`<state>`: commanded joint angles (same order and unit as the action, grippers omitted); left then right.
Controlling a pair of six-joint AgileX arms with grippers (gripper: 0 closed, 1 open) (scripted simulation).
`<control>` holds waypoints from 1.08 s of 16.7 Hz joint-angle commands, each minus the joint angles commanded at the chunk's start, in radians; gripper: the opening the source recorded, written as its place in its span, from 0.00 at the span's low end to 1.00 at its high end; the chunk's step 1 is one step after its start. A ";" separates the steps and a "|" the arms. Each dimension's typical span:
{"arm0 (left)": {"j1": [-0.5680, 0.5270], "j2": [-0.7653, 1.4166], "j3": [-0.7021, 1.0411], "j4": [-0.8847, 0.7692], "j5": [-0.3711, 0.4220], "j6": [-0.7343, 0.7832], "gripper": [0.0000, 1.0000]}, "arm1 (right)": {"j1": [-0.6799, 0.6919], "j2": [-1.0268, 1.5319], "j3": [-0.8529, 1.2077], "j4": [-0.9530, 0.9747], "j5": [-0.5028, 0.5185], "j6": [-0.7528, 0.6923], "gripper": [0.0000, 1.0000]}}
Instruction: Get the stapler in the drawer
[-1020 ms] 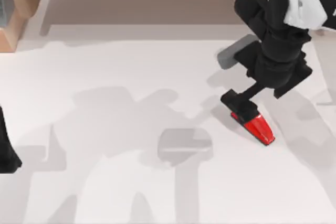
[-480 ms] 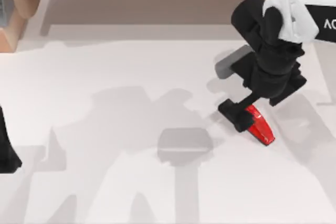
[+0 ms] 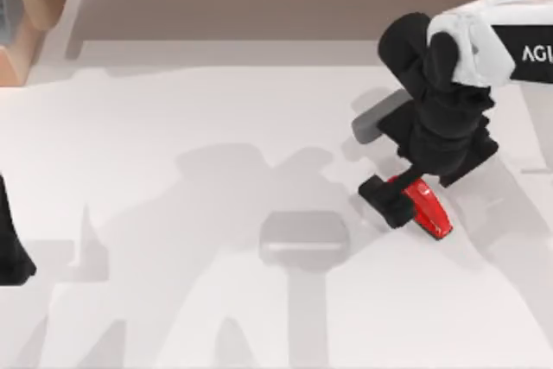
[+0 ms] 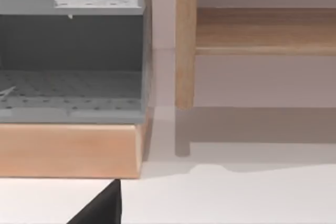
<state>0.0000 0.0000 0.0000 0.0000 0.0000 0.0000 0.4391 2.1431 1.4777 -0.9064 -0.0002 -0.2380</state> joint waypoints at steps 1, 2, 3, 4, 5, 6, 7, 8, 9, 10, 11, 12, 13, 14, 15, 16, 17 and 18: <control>0.000 0.000 0.000 0.000 0.000 0.000 1.00 | 0.000 0.000 0.000 0.000 0.000 0.000 0.77; 0.000 0.000 0.000 0.000 0.000 0.000 1.00 | 0.000 0.000 0.000 0.000 0.000 0.000 0.70; 0.000 0.000 0.000 0.000 0.000 0.000 1.00 | 0.000 0.000 0.000 0.000 0.000 0.000 0.62; 0.000 0.000 0.000 0.000 0.000 0.000 1.00 | 0.000 0.000 0.000 0.000 0.000 0.000 0.55; 0.000 0.000 0.000 0.000 0.000 0.000 1.00 | 0.000 0.000 0.000 0.000 0.000 0.000 0.47; 0.000 0.000 0.000 0.000 0.000 0.000 1.00 | 0.000 0.000 0.000 0.000 0.000 0.000 0.40; 0.000 0.000 0.000 0.000 0.000 0.000 1.00 | 0.000 0.000 0.000 0.000 0.000 0.000 0.32; 0.000 0.000 0.000 0.000 0.000 0.000 1.00 | 0.000 0.000 0.000 0.000 0.000 0.000 0.25; 0.000 0.000 0.000 0.000 0.000 0.000 1.00 | 0.000 0.000 0.000 0.000 0.000 0.000 0.17; 0.000 0.000 0.000 0.000 0.000 0.000 1.00 | 0.000 0.000 0.000 0.000 0.000 0.000 0.10; 0.000 0.000 0.000 0.000 0.000 0.000 1.00 | 0.000 0.000 0.000 0.000 0.000 0.000 0.02; 0.000 0.000 0.000 0.000 0.000 0.000 1.00 | 0.000 0.000 0.000 0.000 0.000 0.000 0.00; 0.000 0.000 0.000 0.000 0.000 0.000 1.00 | 0.000 0.000 0.000 0.000 0.000 0.000 0.00; 0.000 0.000 0.000 0.000 0.000 0.000 1.00 | 0.000 0.000 0.000 0.000 0.000 0.000 0.00; 0.000 0.000 0.000 0.000 0.000 0.000 1.00 | 0.000 0.000 0.000 0.000 0.000 0.000 0.00; 0.000 0.000 0.000 0.000 0.000 0.000 1.00 | 0.000 0.000 0.000 0.000 0.000 0.000 0.00; 0.000 0.000 0.000 0.000 0.000 0.000 1.00 | 0.000 0.000 0.000 0.000 0.000 0.000 0.00; 0.000 0.000 0.000 0.000 0.000 0.000 1.00 | 0.000 0.000 0.000 0.000 0.000 0.000 0.00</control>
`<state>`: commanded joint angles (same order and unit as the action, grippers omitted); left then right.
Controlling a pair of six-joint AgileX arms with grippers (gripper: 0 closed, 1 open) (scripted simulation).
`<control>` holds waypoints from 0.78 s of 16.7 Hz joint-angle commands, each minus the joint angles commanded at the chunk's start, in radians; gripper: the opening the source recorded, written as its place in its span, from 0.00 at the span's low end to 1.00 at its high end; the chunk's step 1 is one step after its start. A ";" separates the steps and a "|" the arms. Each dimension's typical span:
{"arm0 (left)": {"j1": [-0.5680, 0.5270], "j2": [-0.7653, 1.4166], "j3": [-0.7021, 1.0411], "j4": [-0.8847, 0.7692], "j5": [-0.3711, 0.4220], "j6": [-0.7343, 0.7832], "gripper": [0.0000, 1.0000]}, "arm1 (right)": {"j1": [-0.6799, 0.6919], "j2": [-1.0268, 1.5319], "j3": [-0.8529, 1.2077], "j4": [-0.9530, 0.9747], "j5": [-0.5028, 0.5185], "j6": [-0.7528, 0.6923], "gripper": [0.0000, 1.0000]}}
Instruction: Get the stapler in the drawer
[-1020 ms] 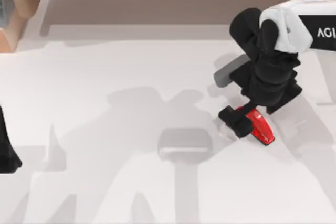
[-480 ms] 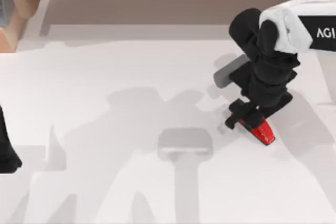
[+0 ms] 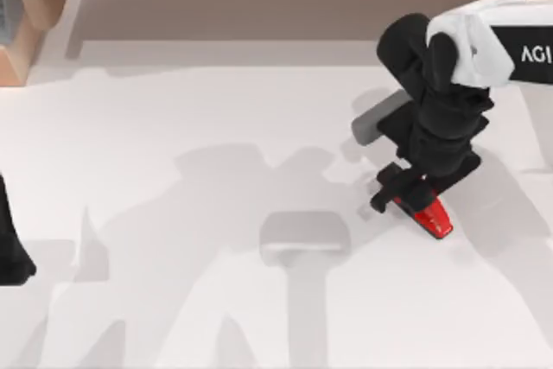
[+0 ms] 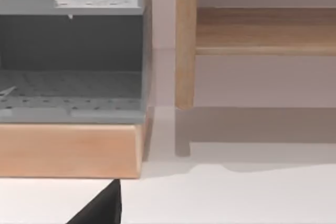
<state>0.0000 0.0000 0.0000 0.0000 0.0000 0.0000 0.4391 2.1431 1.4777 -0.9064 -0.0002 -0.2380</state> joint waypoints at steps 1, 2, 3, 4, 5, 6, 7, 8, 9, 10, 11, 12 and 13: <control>0.000 0.000 0.000 0.000 0.000 0.000 1.00 | 0.000 0.000 0.000 0.000 0.000 0.000 0.00; 0.000 0.000 0.000 0.000 0.000 0.000 1.00 | -0.003 -0.002 0.000 0.000 0.001 0.000 0.00; 0.000 0.000 0.000 0.000 0.000 0.000 1.00 | -0.003 -0.003 0.003 -0.004 0.001 0.000 0.00; 0.000 0.000 0.000 0.000 0.000 0.000 1.00 | -0.003 -0.008 0.011 -0.015 0.001 0.000 0.00; 0.000 0.000 0.000 0.000 0.000 0.000 1.00 | -0.003 -0.015 0.021 -0.033 0.000 0.000 0.00; 0.000 0.000 0.000 0.000 0.000 0.000 1.00 | -0.003 -0.021 0.031 -0.054 0.000 0.000 0.00; 0.000 0.000 0.000 0.000 0.000 0.000 1.00 | -0.003 -0.029 0.041 -0.075 0.000 0.000 0.00; 0.000 0.000 0.000 0.000 0.000 0.000 1.00 | -0.003 -0.037 0.052 -0.091 0.000 0.000 0.00; 0.000 0.000 0.000 0.000 0.000 0.000 1.00 | -0.003 -0.043 0.059 -0.101 0.000 -0.001 0.00; 0.000 0.000 0.000 0.000 0.000 0.000 1.00 | -0.003 -0.044 0.061 -0.103 0.001 -0.001 0.00; 0.000 0.000 0.000 0.000 0.000 0.000 1.00 | -0.003 -0.044 0.061 -0.103 0.001 -0.001 0.00; 0.000 0.000 0.000 0.000 0.000 0.000 1.00 | -0.003 -0.040 0.059 -0.101 0.000 0.000 0.00; 0.000 0.000 0.000 0.000 0.000 0.000 1.00 | -0.003 -0.040 0.059 -0.101 0.000 0.000 0.00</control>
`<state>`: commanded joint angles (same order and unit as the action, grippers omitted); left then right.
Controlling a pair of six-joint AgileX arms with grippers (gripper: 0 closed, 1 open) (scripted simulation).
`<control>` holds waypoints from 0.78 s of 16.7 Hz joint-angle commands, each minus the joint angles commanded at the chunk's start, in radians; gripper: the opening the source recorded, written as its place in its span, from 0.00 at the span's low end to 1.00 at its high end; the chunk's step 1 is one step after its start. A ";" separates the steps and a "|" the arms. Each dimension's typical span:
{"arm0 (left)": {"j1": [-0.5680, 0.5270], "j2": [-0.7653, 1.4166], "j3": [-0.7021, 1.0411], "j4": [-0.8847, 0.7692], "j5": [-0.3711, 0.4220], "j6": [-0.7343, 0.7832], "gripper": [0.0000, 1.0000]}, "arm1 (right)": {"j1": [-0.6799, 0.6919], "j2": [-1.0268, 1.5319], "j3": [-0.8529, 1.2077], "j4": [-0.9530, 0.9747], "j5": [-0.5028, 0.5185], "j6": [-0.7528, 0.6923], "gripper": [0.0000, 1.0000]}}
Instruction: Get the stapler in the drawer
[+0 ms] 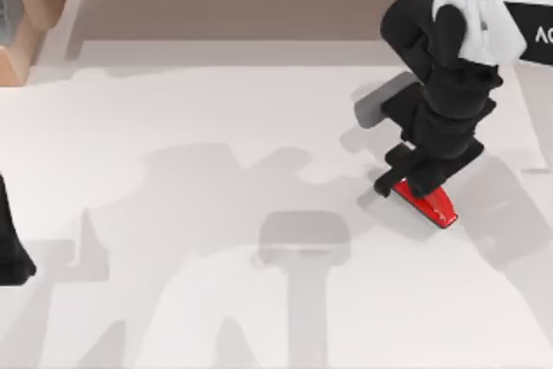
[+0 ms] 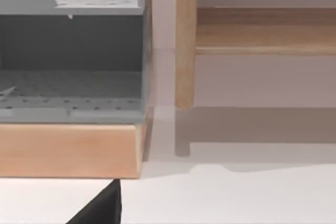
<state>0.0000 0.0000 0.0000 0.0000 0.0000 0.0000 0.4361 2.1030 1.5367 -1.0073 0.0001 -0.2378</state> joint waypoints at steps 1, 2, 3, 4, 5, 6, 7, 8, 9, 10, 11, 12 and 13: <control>0.000 0.000 0.000 0.000 0.000 0.000 1.00 | -0.005 -0.010 0.010 -0.003 -0.004 -0.002 0.00; 0.000 0.000 0.000 0.000 0.000 0.000 1.00 | -0.017 -0.023 0.026 -0.010 -0.010 -0.005 0.00; 0.000 0.000 0.000 0.000 0.000 0.000 1.00 | -0.037 -0.039 0.048 -0.020 -0.018 -0.010 0.00; 0.000 0.000 0.000 0.000 0.000 0.000 1.00 | -0.064 -0.054 0.076 -0.034 -0.027 -0.016 0.00; 0.000 0.000 0.000 0.000 0.000 0.000 1.00 | -0.099 -0.069 0.108 -0.050 -0.036 -0.022 0.00; 0.000 0.000 0.000 0.000 0.000 0.000 1.00 | -0.140 -0.083 0.144 -0.069 -0.044 -0.029 0.00; 0.000 0.000 0.000 0.000 0.000 0.000 1.00 | -0.186 -0.093 0.185 -0.091 -0.051 -0.037 0.00; 0.000 0.000 0.000 0.000 0.000 0.000 1.00 | -0.237 -0.099 0.229 -0.115 -0.057 -0.045 0.00; 0.000 0.000 0.000 0.000 0.000 0.000 1.00 | -0.291 -0.100 0.277 -0.140 -0.060 -0.053 0.00; 0.000 0.000 0.000 0.000 0.000 0.000 1.00 | -0.347 -0.095 0.328 -0.166 -0.061 -0.062 0.00; 0.000 0.000 0.000 0.000 0.000 0.000 1.00 | -0.402 -0.085 0.380 -0.193 -0.061 -0.071 0.00; 0.000 0.000 0.000 0.000 0.000 0.000 1.00 | -0.457 -0.068 0.435 -0.219 -0.059 -0.079 0.00; 0.000 0.000 0.000 0.000 0.000 0.000 1.00 | -0.510 -0.044 0.491 -0.244 -0.056 -0.088 0.00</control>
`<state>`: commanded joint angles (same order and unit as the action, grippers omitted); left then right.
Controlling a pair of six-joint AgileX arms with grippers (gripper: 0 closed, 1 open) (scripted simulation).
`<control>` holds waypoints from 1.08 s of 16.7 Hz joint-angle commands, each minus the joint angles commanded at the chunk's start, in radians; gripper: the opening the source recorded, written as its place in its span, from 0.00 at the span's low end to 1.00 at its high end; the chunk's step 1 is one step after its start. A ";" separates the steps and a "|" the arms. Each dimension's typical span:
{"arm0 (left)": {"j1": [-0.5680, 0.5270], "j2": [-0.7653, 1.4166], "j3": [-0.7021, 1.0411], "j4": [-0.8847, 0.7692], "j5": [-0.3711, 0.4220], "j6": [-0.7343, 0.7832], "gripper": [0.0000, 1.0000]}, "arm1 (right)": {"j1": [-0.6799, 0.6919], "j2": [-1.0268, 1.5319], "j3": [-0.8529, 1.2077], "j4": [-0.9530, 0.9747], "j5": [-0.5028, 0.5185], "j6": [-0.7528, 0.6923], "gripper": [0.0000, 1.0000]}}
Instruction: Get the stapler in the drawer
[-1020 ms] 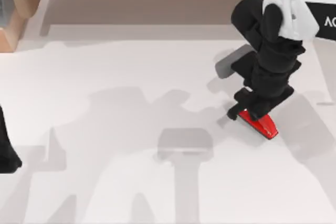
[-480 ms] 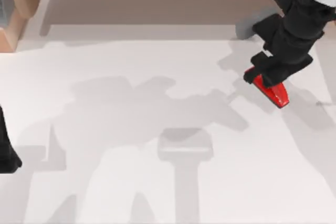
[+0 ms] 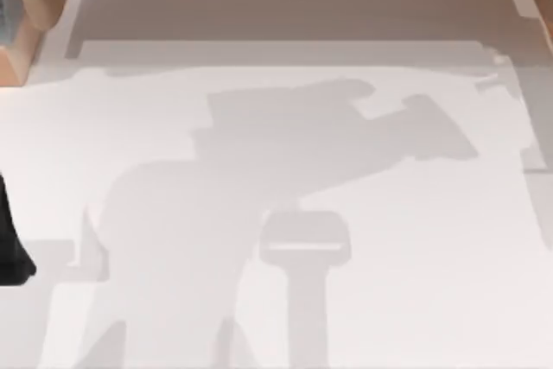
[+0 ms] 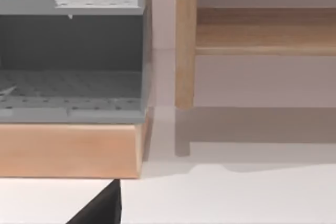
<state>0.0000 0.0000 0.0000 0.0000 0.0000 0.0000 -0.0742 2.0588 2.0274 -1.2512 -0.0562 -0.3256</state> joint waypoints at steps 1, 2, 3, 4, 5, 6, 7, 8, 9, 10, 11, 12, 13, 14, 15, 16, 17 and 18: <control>0.000 0.000 0.000 0.000 0.000 0.000 1.00 | -0.051 0.030 0.056 -0.024 0.004 -0.008 0.00; 0.000 0.000 0.000 0.000 0.000 0.000 1.00 | -0.099 0.067 0.111 -0.045 0.009 -0.015 0.00; 0.000 0.000 0.000 0.000 0.000 0.000 1.00 | -0.143 0.109 0.165 -0.064 0.014 -0.021 0.00; 0.000 0.000 0.000 0.000 0.000 0.000 1.00 | -0.182 0.157 0.218 -0.081 0.020 -0.026 0.00; 0.000 0.000 0.000 0.000 0.000 0.000 1.00 | -0.217 0.208 0.268 -0.096 0.025 -0.030 0.00; 0.000 0.000 0.000 0.000 0.000 0.000 1.00 | -0.246 0.262 0.314 -0.111 0.031 -0.033 0.00; 0.000 0.000 0.000 0.000 0.000 0.000 1.00 | -0.269 0.315 0.356 -0.125 0.035 -0.035 0.00; 0.000 0.000 0.000 0.000 0.000 0.000 1.00 | -0.286 0.367 0.393 -0.139 0.039 -0.036 0.00; 0.000 0.000 0.000 0.000 0.000 0.000 1.00 | -0.298 0.415 0.424 -0.153 0.042 -0.035 0.00; 0.000 0.000 0.000 0.000 0.000 0.000 1.00 | -0.304 0.459 0.448 -0.167 0.045 -0.034 0.00; 0.000 0.000 0.000 0.000 0.000 0.000 1.00 | -0.306 0.495 0.466 -0.182 0.047 -0.032 0.00; 0.000 0.000 0.000 0.000 0.000 0.000 1.00 | -0.306 0.524 0.478 -0.197 0.049 -0.030 0.00; 0.000 0.000 0.000 0.000 0.000 0.000 1.00 | -0.306 0.543 0.484 -0.210 0.051 -0.028 0.00; 0.000 0.000 0.000 0.000 0.000 0.000 1.00 | -0.306 0.552 0.487 -0.217 0.052 -0.027 0.00; 0.000 0.000 0.000 0.000 0.000 0.000 1.00 | -0.306 0.552 0.487 -0.217 0.052 -0.027 0.00; 0.000 0.000 0.000 0.000 0.000 0.000 1.00 | -0.306 0.552 0.487 -0.217 0.052 -0.027 0.00; 0.000 0.000 0.000 0.000 0.000 0.000 1.00 | -0.306 0.552 0.487 -0.217 0.052 -0.027 0.00; 0.000 0.000 0.000 0.000 0.000 0.000 1.00 | -0.302 0.554 0.485 -0.215 0.052 -0.026 0.00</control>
<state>0.0000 0.0000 0.0000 0.0000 0.0000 0.0000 -0.3761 2.6129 2.5128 -1.4667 -0.0046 -0.3513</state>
